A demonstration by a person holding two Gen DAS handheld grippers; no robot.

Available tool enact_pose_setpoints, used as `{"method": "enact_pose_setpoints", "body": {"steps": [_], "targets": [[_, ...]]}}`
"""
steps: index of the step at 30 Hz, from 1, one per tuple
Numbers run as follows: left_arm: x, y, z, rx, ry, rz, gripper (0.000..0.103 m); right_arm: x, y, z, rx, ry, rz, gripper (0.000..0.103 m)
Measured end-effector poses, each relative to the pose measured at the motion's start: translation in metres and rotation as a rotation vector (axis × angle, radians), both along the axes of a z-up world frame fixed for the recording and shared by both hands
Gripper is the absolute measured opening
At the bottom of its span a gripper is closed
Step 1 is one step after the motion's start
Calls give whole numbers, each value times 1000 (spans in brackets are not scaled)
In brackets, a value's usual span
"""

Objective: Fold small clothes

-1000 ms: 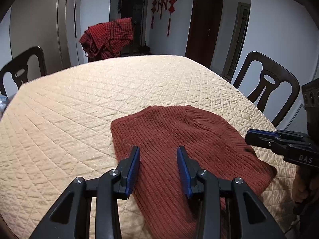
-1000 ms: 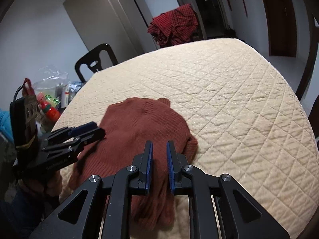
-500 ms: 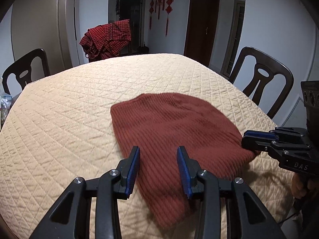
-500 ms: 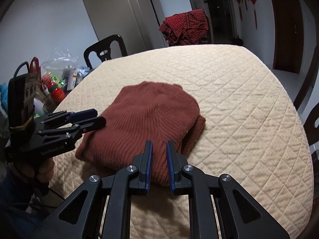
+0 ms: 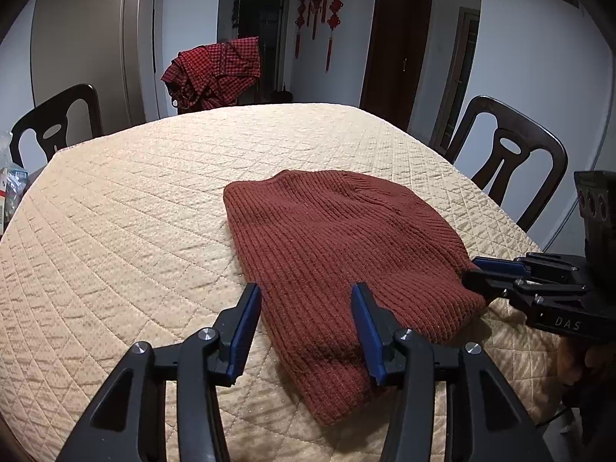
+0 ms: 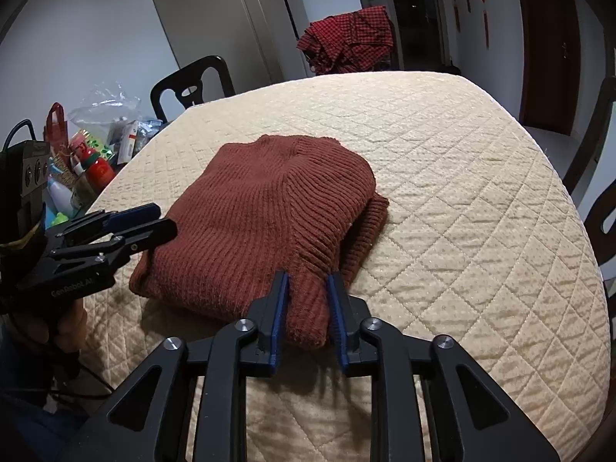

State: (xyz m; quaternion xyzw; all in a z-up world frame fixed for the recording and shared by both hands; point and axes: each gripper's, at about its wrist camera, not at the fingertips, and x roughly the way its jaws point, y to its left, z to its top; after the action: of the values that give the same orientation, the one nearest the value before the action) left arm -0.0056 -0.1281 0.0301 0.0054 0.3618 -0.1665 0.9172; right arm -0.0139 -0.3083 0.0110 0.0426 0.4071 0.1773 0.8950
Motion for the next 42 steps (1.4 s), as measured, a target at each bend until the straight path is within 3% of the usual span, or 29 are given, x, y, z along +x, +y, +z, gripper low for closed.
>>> {"method": "enact_pose_setpoints", "body": {"steps": [11, 17, 22, 24, 30, 42], "targets": [[12, 20, 7, -50, 0, 56, 52, 9, -14, 13, 113, 11, -50, 38], [27, 33, 1, -138, 28, 86, 52, 29, -15, 12, 174, 32, -78, 39], [37, 34, -14, -178, 80, 77, 53, 50, -16, -5, 157, 102, -118, 51], [38, 33, -19, -181, 88, 75, 54, 53, -22, -12, 188, 121, -126, 60], [43, 37, -24, -221, 113, 68, 58, 64, -35, -14, 267, 125, -114, 60], [45, 30, -26, -212, 116, 52, 58, 77, -37, -24, 410, 141, -38, 60]]}}
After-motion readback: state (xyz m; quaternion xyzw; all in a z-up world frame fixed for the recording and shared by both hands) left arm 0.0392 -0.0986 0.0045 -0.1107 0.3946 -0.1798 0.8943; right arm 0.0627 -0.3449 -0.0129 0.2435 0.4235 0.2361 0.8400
